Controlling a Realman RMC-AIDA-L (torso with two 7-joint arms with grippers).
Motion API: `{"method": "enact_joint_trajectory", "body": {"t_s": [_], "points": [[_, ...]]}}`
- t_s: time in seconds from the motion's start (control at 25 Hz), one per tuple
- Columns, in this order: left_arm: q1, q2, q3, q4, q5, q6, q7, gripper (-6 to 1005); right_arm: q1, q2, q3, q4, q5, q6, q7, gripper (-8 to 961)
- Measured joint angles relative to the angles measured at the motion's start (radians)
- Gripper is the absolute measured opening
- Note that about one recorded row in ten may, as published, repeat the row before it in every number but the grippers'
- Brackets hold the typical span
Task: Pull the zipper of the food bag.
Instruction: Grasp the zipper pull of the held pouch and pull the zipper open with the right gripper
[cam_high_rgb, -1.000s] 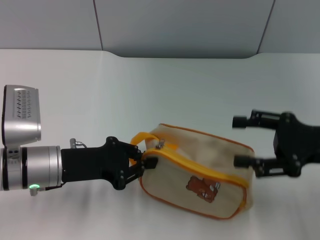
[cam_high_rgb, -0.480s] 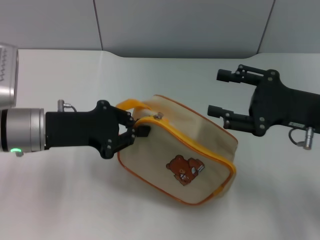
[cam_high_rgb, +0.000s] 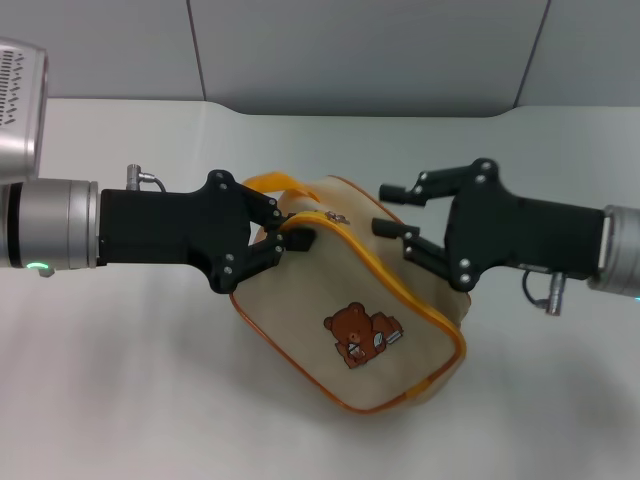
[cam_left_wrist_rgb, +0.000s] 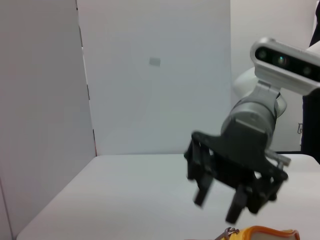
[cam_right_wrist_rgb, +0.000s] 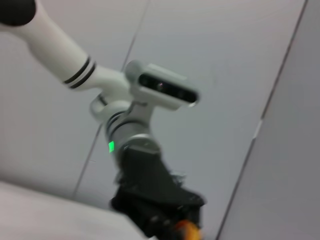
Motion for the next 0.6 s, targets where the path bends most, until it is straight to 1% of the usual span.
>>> {"method": "enact_joint_trajectory", "body": {"t_s": [0.12, 0.32, 0.6], "points": [[-0.003, -0.002, -0.002, 0.0, 0.0, 0.0, 0.0, 71, 0.012, 0.001, -0.044, 0.011, 0.001, 0.031, -0.003, 290], [-0.005, -0.004, -0.003, 0.001, -0.003, 0.003, 0.001, 72, 0.037, 0.003, -0.05, 0.073, 0.003, 0.064, -0.071, 213], [-0.009, -0.007, -0.004, 0.002, -0.007, 0.004, 0.001, 71, 0.062, 0.005, -0.048, 0.129, 0.022, 0.084, -0.128, 215]]}}
